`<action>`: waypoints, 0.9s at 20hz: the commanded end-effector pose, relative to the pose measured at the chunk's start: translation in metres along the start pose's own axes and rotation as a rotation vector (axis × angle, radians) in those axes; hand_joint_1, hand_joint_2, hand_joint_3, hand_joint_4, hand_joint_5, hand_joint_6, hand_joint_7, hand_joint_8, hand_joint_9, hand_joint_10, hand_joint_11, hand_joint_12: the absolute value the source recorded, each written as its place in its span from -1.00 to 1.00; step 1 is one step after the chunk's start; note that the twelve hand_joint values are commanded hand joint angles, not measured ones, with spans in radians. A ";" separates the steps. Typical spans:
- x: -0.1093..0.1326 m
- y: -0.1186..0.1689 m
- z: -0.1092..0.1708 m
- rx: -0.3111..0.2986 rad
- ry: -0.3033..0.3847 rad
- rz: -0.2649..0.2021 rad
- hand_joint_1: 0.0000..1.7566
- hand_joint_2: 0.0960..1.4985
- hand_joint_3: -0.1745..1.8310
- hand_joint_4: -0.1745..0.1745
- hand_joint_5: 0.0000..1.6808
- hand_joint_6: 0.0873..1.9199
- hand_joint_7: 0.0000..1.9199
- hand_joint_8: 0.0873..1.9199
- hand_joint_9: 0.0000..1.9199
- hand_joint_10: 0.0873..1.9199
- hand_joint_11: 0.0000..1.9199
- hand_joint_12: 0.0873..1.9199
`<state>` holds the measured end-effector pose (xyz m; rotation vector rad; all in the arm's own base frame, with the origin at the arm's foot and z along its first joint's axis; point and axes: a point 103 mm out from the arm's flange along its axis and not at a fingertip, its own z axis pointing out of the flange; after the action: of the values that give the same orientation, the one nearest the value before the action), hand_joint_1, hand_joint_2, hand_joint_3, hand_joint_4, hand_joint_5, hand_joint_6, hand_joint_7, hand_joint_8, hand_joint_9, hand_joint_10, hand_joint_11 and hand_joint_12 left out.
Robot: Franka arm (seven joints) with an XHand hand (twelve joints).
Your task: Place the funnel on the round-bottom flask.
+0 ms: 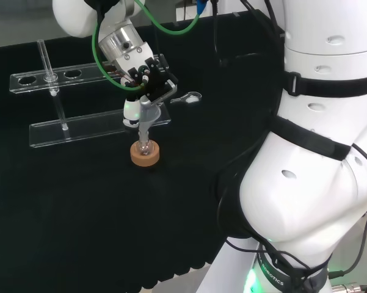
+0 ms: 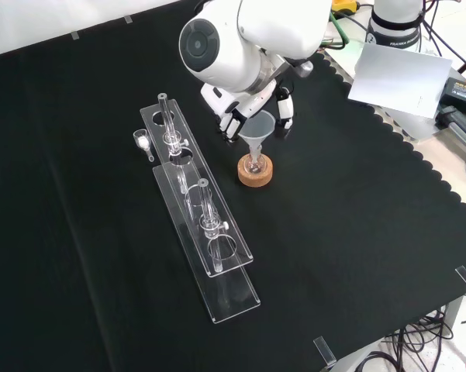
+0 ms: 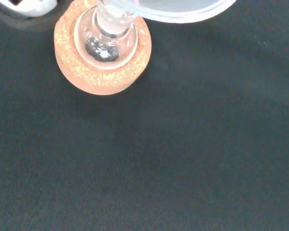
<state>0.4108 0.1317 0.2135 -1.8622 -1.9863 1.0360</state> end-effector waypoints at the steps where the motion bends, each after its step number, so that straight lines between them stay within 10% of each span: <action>1: -0.001 0.006 0.008 0.011 0.013 -0.003 -0.12 -0.10 -0.28 -0.23 -0.37 -0.40 -0.51 -0.33 -0.21 -0.53 -0.33 0.31; 18: 0.006 0.003 0.005 0.017 0.005 -0.018 -0.17 -0.16 -0.29 -0.32 -0.48 -0.51 -0.57 -0.29 -0.28 -0.48 -0.37 0.33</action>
<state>0.4104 0.1335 0.2062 -1.8391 -1.9758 1.0320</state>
